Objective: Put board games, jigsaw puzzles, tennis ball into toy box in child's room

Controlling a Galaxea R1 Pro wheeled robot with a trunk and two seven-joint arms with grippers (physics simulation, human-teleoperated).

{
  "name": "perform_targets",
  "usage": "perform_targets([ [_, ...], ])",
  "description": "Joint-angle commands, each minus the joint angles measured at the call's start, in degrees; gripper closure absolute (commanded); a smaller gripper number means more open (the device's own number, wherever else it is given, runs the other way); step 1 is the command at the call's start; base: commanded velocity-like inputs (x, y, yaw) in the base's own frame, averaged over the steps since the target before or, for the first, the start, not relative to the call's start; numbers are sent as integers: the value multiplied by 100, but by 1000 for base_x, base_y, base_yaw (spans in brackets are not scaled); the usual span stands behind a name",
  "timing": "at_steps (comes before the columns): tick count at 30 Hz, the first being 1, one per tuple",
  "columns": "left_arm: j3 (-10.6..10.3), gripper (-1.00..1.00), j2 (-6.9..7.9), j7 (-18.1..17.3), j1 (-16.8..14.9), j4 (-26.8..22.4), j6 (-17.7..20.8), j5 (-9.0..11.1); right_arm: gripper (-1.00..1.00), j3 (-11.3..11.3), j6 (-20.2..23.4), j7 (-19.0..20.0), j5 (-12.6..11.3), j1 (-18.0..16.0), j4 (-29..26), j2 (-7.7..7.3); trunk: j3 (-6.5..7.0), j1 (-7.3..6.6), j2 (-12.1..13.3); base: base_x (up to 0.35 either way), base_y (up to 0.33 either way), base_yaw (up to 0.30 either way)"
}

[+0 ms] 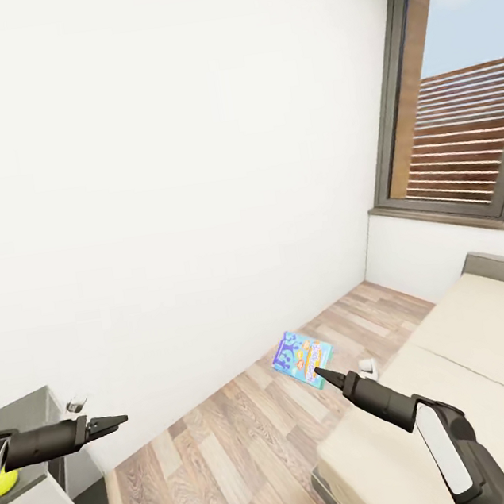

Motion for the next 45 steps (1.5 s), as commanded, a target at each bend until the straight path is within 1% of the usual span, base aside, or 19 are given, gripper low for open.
perform_targets([
  [1,0,-100,0,-18,-3,3,60,4,100,-16,39,18,-28,-2,0,6,-2,2,-4,0,0,291],
  [10,-1,-100,4,-37,-3,-4,54,4,100,-16,34,14,-26,-2,30,7,-2,2,-4,0,0,291],
  [13,-14,-100,13,-88,-3,-86,43,13,100,-16,38,18,-26,-2,34,4,-2,2,-4,0,0,291],
  [15,-24,-100,17,-170,3,-219,41,17,100,-16,41,20,-26,-3,35,1,-2,2,-4,0,0,291],
  [17,-31,-100,44,-417,23,-425,39,18,100,-16,42,22,-26,-5,41,-1,-2,2,-4,0,0,291],
  [18,-31,-100,58,-602,34,-489,37,11,100,-18,42,25,-26,-6,38,-1,-2,2,-4,0,0,291],
  [20,-29,-100,76,-750,49,-545,32,3,100,-23,49,33,-26,-6,26,-2,-2,2,-4,0,0,291],
  [23,-22,-100,114,-750,60,-580,28,-2,100,-34,59,39,-26,-6,22,-7,-2,2,-4,0,0,291],
  [26,-20,-100,232,-750,64,-594,25,16,100,-39,68,47,-26,-4,6,-24,-2,2,-4,0,0,291],
  [28,-13,-100,322,-750,69,-600,20,31,100,-41,74,55,-30,-4,-5,-74,-2,2,-4,0,0,291],
  [32,2,-100,376,-750,74,-603,20,49,100,-38,77,59,-33,-2,-10,-105,-2,2,-4,0,0,291],
  [42,2,-100,386,-750,76,-606,17,59,100,-34,78,58,-35,-4,-9,-116,-2,2,-4,0,0,291],
  [45,31,-100,454,-750,76,-595,13,68,100,-39,81,61,-35,-6,-11,-121,-2,2,-4,0,0,291],
])
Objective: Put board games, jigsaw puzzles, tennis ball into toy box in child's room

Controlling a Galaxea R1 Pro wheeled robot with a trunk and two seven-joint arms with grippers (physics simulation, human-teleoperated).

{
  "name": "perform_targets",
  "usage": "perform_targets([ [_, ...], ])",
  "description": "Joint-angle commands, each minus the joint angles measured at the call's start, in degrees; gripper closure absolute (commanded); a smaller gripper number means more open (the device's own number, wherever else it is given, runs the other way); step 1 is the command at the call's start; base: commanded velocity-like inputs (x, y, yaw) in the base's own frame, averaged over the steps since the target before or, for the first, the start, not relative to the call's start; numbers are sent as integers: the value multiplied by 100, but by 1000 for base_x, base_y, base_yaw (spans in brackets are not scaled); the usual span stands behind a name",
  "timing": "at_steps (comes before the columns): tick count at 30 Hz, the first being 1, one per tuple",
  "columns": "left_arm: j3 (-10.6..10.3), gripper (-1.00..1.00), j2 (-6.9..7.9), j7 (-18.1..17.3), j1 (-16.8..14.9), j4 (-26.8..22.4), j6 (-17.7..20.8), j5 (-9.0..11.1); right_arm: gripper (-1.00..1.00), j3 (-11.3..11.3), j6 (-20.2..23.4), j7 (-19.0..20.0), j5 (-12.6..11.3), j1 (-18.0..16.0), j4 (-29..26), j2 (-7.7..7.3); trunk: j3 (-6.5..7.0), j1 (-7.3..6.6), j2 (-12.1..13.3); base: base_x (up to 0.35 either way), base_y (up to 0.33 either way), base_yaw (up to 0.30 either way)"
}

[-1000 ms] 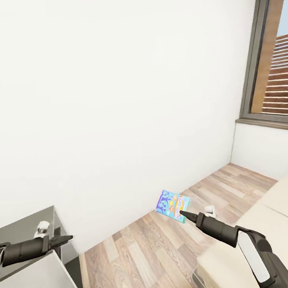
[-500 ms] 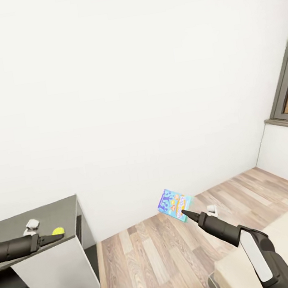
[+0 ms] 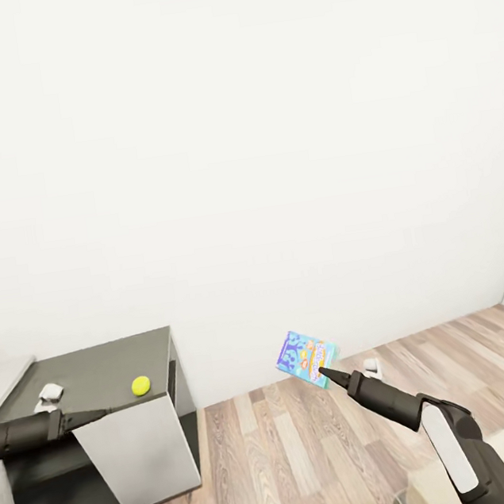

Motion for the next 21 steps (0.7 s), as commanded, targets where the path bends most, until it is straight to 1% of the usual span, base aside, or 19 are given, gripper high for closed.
perform_targets([
  [1,6,-100,109,-21,-3,8,55,8,100,-24,44,22,-30,-4,-4,2,-2,2,-4,0,0,291],
  [3,13,-100,218,-21,-3,12,49,25,100,-34,47,24,-32,-3,-5,-1,-2,2,-4,0,0,291],
  [4,18,-100,320,-21,-3,17,41,57,100,-42,50,25,-34,-2,-6,-3,-2,2,-4,0,0,291],
  [5,20,-100,368,-21,-3,21,39,82,100,-44,51,25,-35,-1,-6,-4,-2,2,-4,0,0,291],
  [6,29,-100,485,-21,-3,51,34,170,100,-54,54,26,-37,-2,-6,-5,-2,2,-4,0,0,291],
  [8,32,-100,550,-21,-3,88,30,233,100,-58,55,27,-38,-2,-7,-6,-2,2,-4,0,0,291],
  [11,35,-100,722,-21,-3,186,23,390,100,-62,56,28,-38,0,-7,-7,-2,2,-4,0,0,291],
  [13,36,-100,801,-21,-3,217,21,500,100,-63,56,27,-39,1,-7,-7,-2,2,-4,0,0,291],
  [16,37,-100,858,-21,-3,241,20,613,100,-64,56,27,-39,0,-7,-7,-2,2,-4,0,0,291],
  [21,33,-100,892,-21,2,255,20,684,100,-61,56,27,-39,2,-7,-7,-2,2,-4,0,0,291],
])
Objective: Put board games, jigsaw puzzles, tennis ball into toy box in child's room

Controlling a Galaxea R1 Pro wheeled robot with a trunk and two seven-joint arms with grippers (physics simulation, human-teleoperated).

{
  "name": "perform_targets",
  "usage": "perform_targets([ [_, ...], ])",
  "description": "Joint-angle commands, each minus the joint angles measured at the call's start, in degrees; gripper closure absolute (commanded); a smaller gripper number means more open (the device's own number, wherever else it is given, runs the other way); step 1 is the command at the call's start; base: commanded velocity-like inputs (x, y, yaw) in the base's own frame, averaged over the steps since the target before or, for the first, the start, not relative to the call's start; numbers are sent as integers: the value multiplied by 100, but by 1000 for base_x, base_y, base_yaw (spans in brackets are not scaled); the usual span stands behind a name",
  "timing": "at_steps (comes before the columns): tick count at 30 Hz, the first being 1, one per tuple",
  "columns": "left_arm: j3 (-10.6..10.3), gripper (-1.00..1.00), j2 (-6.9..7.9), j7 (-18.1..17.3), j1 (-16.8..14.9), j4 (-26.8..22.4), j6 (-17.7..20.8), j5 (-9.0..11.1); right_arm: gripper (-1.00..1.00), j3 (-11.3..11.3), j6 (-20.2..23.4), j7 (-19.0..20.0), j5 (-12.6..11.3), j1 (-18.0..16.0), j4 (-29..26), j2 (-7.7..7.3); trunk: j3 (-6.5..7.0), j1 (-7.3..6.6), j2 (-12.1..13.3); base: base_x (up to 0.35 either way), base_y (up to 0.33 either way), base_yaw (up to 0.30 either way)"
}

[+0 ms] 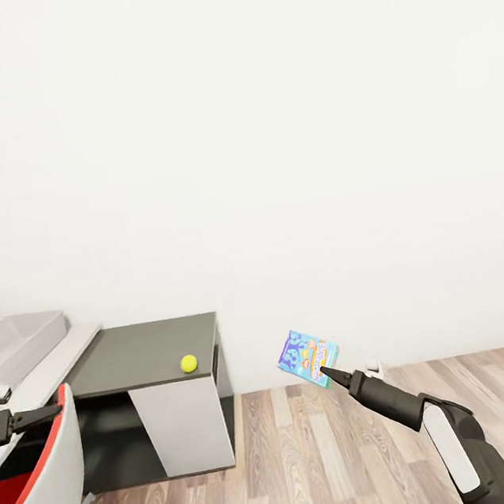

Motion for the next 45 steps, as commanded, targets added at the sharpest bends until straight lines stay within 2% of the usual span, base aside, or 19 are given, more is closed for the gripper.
perform_targets([
  [1,-5,-100,1,-21,-2,4,61,4,100,-16,42,19,-30,-2,-2,5,-2,2,-5,0,0,291],
  [17,-16,-100,-18,-21,1,6,61,9,100,-10,33,19,-23,-2,-2,13,-2,2,-5,0,0,291],
  [45,-50,-100,-177,-21,1,-2,69,-3,100,-6,29,28,-22,-2,8,7,-3,2,-5,0,0,275],
])
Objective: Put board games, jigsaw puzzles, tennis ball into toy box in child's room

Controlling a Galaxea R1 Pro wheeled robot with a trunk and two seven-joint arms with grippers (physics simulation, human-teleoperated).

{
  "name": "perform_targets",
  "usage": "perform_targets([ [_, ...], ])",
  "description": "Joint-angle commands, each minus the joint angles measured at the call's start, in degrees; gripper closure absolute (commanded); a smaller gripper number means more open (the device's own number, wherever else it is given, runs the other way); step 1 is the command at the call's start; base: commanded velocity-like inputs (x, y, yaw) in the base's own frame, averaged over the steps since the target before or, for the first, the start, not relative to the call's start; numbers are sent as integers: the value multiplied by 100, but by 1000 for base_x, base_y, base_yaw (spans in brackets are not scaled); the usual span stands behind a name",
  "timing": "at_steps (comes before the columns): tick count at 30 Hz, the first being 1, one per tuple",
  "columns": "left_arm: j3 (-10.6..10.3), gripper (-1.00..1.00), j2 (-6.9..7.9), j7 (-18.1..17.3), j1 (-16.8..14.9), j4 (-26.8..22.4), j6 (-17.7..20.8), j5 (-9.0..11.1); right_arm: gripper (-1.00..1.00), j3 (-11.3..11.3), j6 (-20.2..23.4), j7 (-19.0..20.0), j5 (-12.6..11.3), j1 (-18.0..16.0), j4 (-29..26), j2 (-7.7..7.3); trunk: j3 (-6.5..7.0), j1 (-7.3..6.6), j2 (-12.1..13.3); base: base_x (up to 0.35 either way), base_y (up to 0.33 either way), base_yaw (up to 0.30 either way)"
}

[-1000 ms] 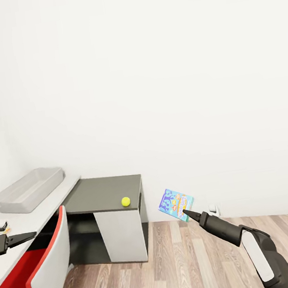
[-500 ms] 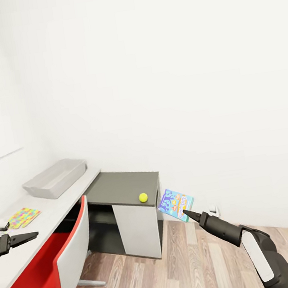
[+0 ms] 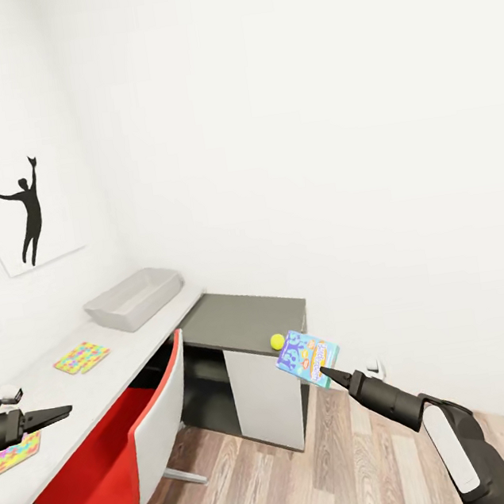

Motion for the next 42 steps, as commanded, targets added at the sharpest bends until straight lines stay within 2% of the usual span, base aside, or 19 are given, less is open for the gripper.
perform_targets([
  [1,-3,-100,-3,-21,-3,2,61,-1,100,-15,31,19,-4,-2,-1,5,-3,2,-4,0,0,87],
  [4,-3,-100,-18,-21,-3,1,63,-2,100,-14,24,19,-4,-2,0,4,-3,2,-4,0,0,38],
  [11,-3,-100,-157,-21,-3,1,76,-10,100,10,25,-3,4,-3,13,7,-3,2,-4,0,0,5],
  [23,-3,-100,-192,-21,-3,3,77,-20,100,-3,40,10,4,-4,-31,-2,-3,2,-4,0,0,0],
  [26,-5,-100,-194,-21,-3,2,77,-20,100,6,48,11,4,-1,-159,-71,-3,2,-4,0,0,0],
  [29,-5,-100,-200,-21,-3,2,73,-20,100,26,96,5,-4,14,-382,-218,-3,2,-4,0,0,0],
  [31,-6,-100,-205,-21,-3,1,70,-24,100,38,277,-16,-3,23,-520,-294,-3,2,-4,0,0,0],
  [36,-10,-100,-221,-21,-3,3,66,-29,100,32,914,-135,19,30,-752,-351,-3,2,-4,0,0,0],
  [42,-12,-100,-353,-21,-3,2,78,-47,100,-3,1319,-609,5,32,-954,-392,-3,2,-4,0,0,0],
])
